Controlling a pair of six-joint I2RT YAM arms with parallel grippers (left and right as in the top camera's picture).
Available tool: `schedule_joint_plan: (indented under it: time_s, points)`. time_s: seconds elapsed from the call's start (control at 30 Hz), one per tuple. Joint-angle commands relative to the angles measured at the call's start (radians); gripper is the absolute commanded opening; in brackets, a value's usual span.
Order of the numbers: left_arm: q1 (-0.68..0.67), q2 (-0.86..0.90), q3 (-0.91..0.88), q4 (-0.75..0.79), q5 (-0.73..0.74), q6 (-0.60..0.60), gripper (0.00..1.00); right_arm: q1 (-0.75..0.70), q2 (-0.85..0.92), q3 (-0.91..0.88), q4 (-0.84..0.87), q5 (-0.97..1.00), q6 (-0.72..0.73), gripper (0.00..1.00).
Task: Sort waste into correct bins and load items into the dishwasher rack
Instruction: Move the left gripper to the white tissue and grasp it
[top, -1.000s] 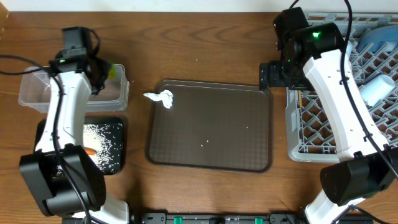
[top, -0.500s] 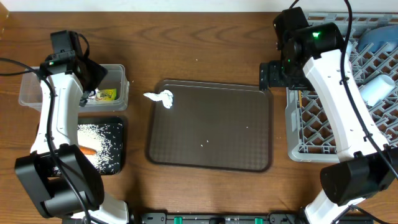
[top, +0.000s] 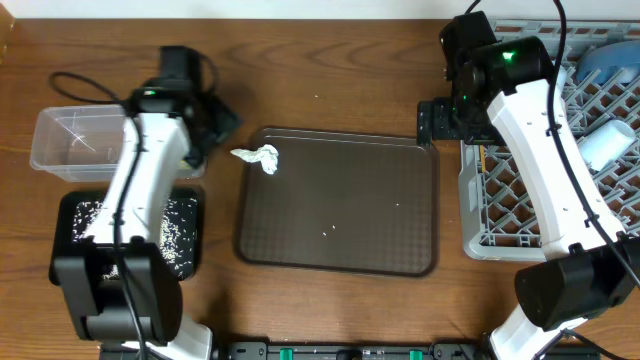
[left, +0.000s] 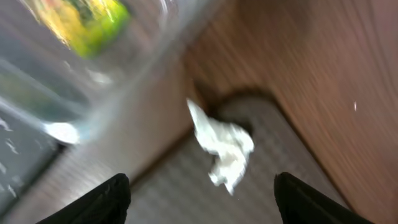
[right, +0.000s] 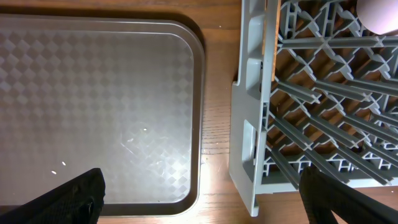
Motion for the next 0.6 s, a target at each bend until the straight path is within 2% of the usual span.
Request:
schedule_joint_plan:
  time_s: [0.0,0.07,0.23,0.4,0.57]
  points:
    - [-0.064,-0.022,-0.006,-0.023,-0.014,-0.154,0.77,0.002,-0.010,0.003,-0.001,0.007,0.013,0.99]
    - [-0.101,-0.021,-0.011,-0.023,-0.023,-0.196,0.77,0.002,-0.010,0.003,-0.001,0.007,0.013,0.99]
    - [-0.157,-0.005,-0.023,-0.023,-0.169,-0.274,0.77,0.002,-0.010,0.003,-0.001,0.007,0.013,0.99]
    - [-0.158,0.013,-0.085,-0.004,-0.171,-0.397,0.77,0.002,-0.010,0.003,-0.001,0.007,0.013,0.99]
    - [-0.158,0.032,-0.151,0.114,-0.133,-0.406,0.78,0.001,-0.010,0.003,-0.001,0.007,0.013,0.99]
